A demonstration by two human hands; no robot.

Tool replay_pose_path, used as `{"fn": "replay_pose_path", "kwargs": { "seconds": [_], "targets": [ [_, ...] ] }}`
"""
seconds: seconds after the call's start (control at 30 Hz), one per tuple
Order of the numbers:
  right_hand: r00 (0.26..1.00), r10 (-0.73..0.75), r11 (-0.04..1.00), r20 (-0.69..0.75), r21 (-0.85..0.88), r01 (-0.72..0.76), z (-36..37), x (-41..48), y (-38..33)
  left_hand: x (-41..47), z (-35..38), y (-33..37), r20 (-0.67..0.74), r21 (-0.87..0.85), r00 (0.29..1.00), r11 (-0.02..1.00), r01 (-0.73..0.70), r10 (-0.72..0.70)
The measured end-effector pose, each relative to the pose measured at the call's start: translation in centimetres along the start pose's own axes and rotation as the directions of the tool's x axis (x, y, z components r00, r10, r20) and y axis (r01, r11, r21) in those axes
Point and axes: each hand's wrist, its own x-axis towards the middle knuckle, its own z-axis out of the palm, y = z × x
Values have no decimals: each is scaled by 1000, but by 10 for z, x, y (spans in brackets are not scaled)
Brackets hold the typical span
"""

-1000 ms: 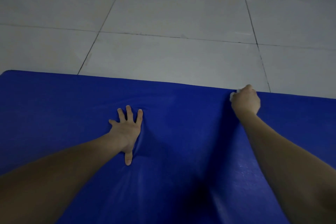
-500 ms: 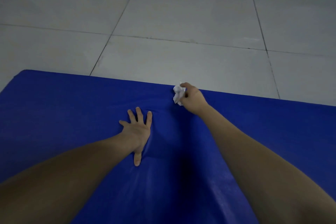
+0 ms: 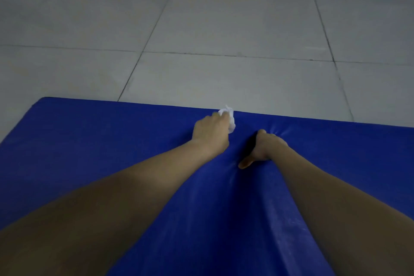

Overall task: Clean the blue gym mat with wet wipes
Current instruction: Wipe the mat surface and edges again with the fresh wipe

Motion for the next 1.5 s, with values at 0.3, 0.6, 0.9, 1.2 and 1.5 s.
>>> {"fn": "replay_pose_path", "kwargs": {
  "seconds": [0.3,0.6,0.9,1.2,1.5],
  "targets": [
    [994,-61,998,-86,18,63,6,2,5,67,43,6,-102,-334,990,940,63,-102],
    [991,-87,996,-102,-42,83,4,7,5,73,51,-21,-164,262,964,951,-163,210],
    [997,-54,998,-60,-46,52,3,10,1,45,39,-161,-208,125,944,950,286,-257],
    [992,-97,994,-81,-56,92,4,7,3,46,47,-6,-111,-647,952,748,150,-287],
    [989,-111,993,-96,-45,107,4,3,5,47,47,-5,-156,-186,988,981,-50,20]
  ]
}}
